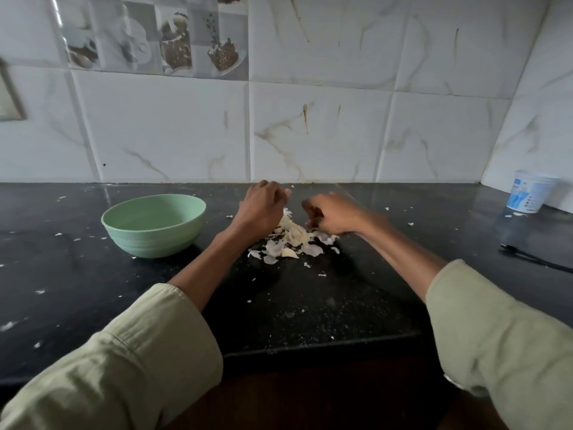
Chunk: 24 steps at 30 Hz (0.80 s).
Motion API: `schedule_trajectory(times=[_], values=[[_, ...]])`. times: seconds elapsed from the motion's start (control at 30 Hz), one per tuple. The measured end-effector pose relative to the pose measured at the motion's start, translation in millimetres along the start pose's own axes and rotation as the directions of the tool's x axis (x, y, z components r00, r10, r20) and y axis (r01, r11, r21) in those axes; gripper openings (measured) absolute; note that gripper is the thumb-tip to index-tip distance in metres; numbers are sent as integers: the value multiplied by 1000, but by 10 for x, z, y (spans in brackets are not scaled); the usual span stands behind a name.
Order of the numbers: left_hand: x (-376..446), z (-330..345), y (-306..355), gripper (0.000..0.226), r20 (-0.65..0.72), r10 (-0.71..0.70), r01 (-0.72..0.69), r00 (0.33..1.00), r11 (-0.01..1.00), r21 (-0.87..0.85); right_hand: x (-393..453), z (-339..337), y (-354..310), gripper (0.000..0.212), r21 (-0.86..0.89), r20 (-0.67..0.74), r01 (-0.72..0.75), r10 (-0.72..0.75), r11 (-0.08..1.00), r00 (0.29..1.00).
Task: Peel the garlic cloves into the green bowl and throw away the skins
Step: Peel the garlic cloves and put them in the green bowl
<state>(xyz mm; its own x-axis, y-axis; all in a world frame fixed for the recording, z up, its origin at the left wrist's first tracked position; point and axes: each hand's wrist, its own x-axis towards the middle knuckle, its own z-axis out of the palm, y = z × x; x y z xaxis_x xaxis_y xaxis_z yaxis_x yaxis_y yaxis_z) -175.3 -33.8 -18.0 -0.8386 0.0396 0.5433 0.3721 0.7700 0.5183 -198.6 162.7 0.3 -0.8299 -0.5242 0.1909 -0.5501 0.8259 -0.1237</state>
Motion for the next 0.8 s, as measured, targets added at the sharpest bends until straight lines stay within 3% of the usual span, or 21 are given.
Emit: schedule_trajectory(times=[0.13, 0.23, 0.3, 0.4, 0.53, 0.67, 0.8], values=[[-6, 25, 10, 22, 13, 5, -5, 1000, 1000, 14, -48, -12, 97, 17, 76, -89, 50, -43, 996, 995], [-8, 15, 19, 7, 48, -5, 10, 999, 993, -116, -58, 65, 82, 12, 218, -190, 77, -35, 973, 981], [-13, -6, 59, 16, 83, 2, 17, 997, 973, -231, -6, 18, 31, 18, 482, -273, 80, 63, 872, 960], [-32, -45, 126, 16, -9, -21, 16, 1000, 927, -374, 112, -74, -46, 23, 745, -202, 49, 155, 665, 967], [-51, -117, 100, 14, -128, -93, 24, 987, 888, -460, 199, -64, -176, 28, 857, -130, 42, 136, 513, 982], [-39, -157, 80, 14, -151, -101, 15, 983, 874, -486, 196, -27, -171, 35, 929, -151, 91, 145, 358, 978], [-51, -178, 113, 18, -135, -126, 16, 983, 787, -617, 171, -49, -170, 37, 954, -191, 150, 140, 259, 972]])
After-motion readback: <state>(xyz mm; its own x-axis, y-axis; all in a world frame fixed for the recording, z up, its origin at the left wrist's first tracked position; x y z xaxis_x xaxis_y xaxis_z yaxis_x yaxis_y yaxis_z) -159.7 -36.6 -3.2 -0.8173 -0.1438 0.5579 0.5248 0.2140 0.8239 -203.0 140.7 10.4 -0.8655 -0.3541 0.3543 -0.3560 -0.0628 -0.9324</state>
